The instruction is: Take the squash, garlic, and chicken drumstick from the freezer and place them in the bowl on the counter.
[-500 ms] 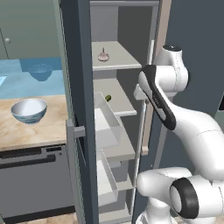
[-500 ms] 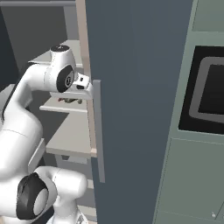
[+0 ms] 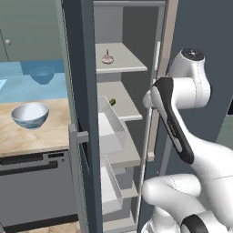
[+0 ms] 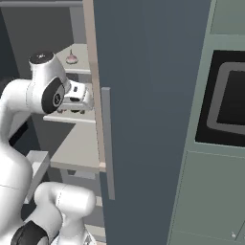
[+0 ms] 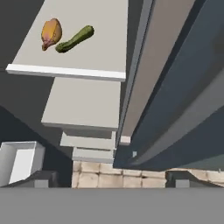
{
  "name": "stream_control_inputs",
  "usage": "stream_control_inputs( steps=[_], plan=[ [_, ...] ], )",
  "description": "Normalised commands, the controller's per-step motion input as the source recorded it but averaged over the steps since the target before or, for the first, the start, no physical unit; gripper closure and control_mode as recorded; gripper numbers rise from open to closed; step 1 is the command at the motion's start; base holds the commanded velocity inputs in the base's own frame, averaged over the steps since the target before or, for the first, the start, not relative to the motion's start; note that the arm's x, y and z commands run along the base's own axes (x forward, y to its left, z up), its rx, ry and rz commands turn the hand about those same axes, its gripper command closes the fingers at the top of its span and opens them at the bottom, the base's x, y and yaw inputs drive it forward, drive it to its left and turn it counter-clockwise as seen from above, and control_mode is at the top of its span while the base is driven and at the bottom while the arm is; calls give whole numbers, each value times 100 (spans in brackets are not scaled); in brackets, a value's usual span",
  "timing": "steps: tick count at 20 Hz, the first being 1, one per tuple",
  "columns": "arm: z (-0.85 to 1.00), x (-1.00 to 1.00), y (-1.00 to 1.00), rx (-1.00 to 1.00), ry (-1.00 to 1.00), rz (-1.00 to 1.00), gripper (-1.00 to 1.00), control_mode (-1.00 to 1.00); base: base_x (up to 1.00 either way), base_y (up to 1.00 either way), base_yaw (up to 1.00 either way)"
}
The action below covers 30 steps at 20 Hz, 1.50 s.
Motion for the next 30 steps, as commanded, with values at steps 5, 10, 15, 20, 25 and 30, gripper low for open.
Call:
stream_control_inputs(
  steps=[5, 10, 15, 20, 25, 30],
  plan=[
    [68, -67, 18, 0, -35, 0, -100, -100, 0, 0, 0],
    [77, -38, 35, 0, -30, 0, -100, -100, 0, 0, 0],
    [51, -18, 50, 0, -21, 2, -100, -100, 0, 0, 0],
    [28, 3, 43, 0, -8, 2, -100, -100, 0, 0, 0],
    [5, 41, 25, 0, -1, 0, -100, -100, 0, 0, 0],
    [9, 43, 8, 0, 1, 0, -100, -100, 0, 0, 0]
  ],
)
